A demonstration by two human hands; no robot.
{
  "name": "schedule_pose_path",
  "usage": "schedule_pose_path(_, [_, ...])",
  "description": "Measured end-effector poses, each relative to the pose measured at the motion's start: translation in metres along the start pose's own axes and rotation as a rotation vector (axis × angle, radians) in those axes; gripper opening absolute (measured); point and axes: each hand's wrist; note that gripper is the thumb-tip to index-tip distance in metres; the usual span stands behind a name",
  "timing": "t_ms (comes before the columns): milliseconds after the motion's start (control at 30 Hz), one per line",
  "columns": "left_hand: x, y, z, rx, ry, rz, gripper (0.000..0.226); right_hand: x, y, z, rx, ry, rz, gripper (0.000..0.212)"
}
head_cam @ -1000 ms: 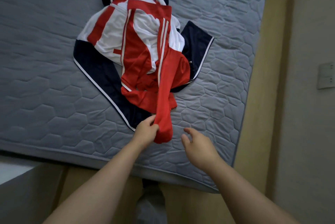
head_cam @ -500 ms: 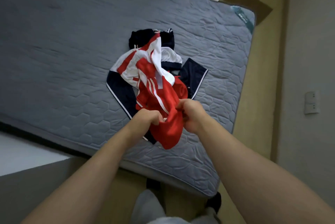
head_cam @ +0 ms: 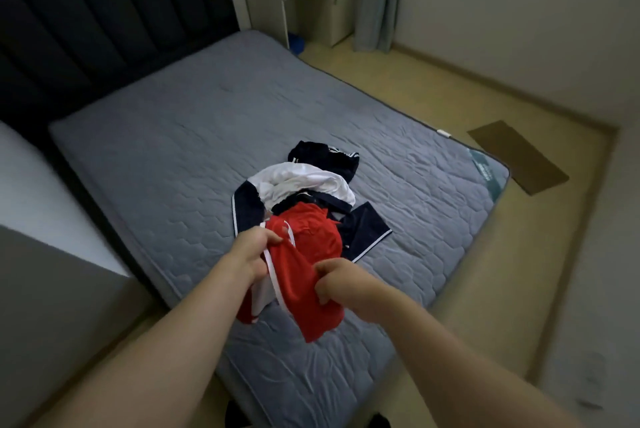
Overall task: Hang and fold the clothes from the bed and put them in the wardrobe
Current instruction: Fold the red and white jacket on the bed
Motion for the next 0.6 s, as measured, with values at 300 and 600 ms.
schedule_pose_path(300, [0.117, 0.04, 0.002, -0.095, 0.144, -0.486, 0.018, 0.048, 0.0, 0.014, -0.02, 0.247, 0.094, 0.076])
schedule_pose_path(600, [0.223, 0.07, 0.024, -0.67, 0.121, -0.826, 0.037, 0.067, -0.051, -0.045, 0.548, 0.464, 0.45, 0.04])
Point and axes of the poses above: each hand's wrist, its own x-axis away from the middle knuckle, its own z-axis out of the back of the hand, y = z × x, and after that the axes turned 5 degrees about -y, right-handed
